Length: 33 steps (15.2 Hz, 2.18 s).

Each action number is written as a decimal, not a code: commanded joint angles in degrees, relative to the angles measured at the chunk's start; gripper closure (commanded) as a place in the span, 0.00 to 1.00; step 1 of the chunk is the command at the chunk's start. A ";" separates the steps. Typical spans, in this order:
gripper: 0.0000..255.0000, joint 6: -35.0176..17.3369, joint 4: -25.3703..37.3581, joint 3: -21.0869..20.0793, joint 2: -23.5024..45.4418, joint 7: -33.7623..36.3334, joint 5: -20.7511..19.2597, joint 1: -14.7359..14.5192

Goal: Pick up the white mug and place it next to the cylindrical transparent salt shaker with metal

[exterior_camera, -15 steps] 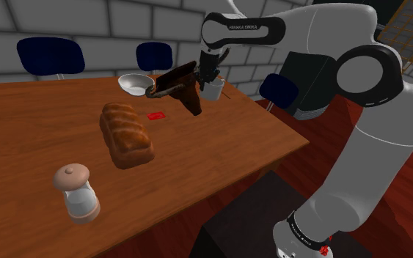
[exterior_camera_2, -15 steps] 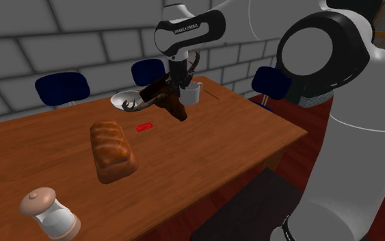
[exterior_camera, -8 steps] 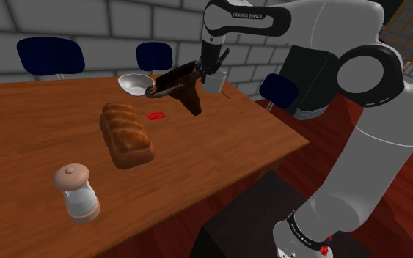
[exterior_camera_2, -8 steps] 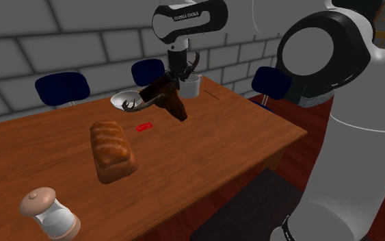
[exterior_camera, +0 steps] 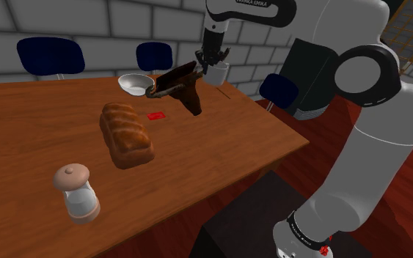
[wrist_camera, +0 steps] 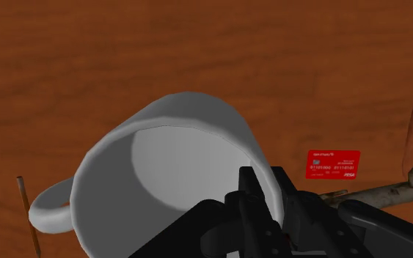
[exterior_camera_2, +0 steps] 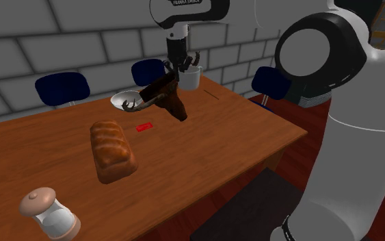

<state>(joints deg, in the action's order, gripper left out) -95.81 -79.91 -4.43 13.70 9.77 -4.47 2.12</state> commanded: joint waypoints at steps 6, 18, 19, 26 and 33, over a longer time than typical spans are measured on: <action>1.00 3.37 1.78 -0.81 -1.44 1.97 -0.13 -1.40; 1.00 1.72 -9.58 -7.11 -10.20 16.56 -0.14 -9.42; 1.00 1.75 -9.98 -7.71 -10.53 17.84 -0.13 -10.10; 1.00 2.38 -10.70 -12.13 -11.21 27.11 -0.30 -14.95; 1.00 3.85 -7.75 -16.68 -8.81 36.86 -1.36 -20.26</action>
<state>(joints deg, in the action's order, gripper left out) -92.22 -88.87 -20.31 3.73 44.78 -5.37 -17.14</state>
